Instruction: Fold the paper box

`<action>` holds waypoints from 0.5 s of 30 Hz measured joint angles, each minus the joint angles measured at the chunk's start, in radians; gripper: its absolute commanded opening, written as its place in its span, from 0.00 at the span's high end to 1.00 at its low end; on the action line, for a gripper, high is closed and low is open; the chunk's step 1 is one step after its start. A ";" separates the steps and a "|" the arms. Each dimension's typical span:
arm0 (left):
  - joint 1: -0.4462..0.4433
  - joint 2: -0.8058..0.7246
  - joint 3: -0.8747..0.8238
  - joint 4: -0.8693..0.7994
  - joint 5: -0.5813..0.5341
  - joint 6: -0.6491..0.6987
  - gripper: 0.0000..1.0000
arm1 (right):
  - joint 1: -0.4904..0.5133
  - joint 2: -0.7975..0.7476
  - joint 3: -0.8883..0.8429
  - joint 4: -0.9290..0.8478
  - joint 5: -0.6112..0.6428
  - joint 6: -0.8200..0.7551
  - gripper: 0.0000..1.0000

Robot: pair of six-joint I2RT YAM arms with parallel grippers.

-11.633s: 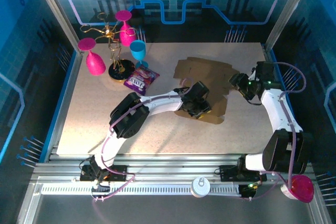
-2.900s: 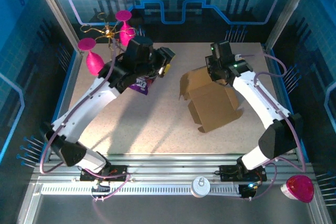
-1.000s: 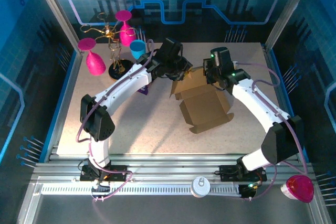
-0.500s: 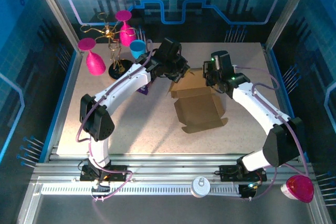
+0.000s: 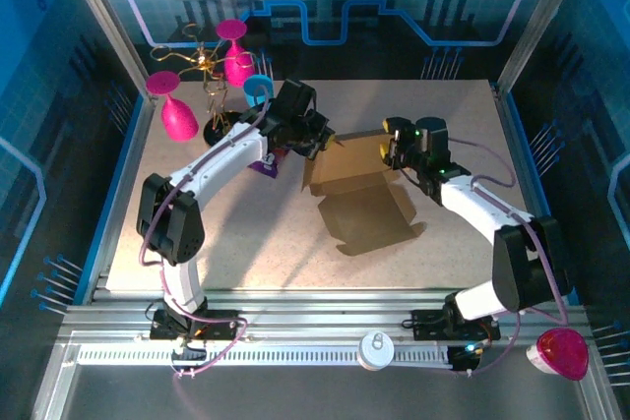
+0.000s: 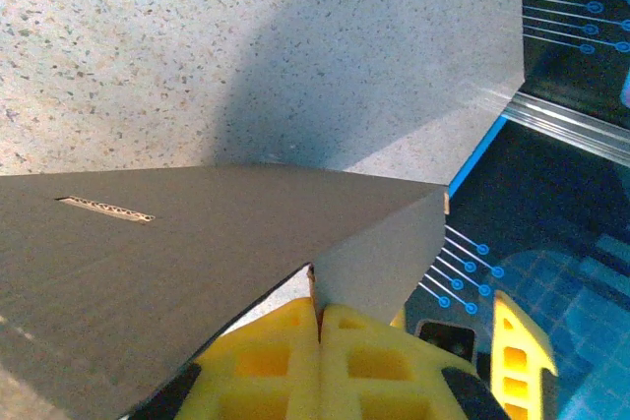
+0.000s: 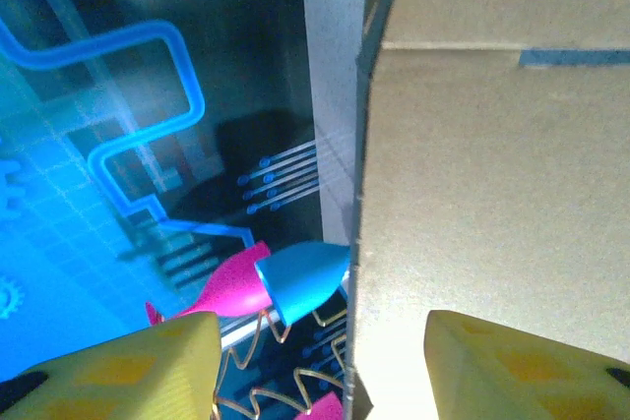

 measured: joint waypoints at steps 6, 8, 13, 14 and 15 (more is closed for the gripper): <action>0.020 -0.005 -0.014 0.029 0.050 -0.008 1.00 | -0.003 0.098 -0.012 0.204 -0.071 0.023 0.61; 0.022 -0.007 -0.021 0.040 0.063 -0.010 1.00 | -0.003 0.129 -0.007 0.234 -0.089 0.036 0.66; 0.037 -0.007 -0.029 0.050 0.088 -0.010 1.00 | -0.002 0.161 0.000 0.272 -0.111 0.063 0.84; 0.040 -0.007 -0.029 0.052 0.090 -0.010 1.00 | -0.002 0.161 0.000 0.277 -0.113 0.066 0.85; 0.045 -0.007 -0.029 0.054 0.095 -0.009 1.00 | -0.002 0.161 0.000 0.282 -0.113 0.069 0.85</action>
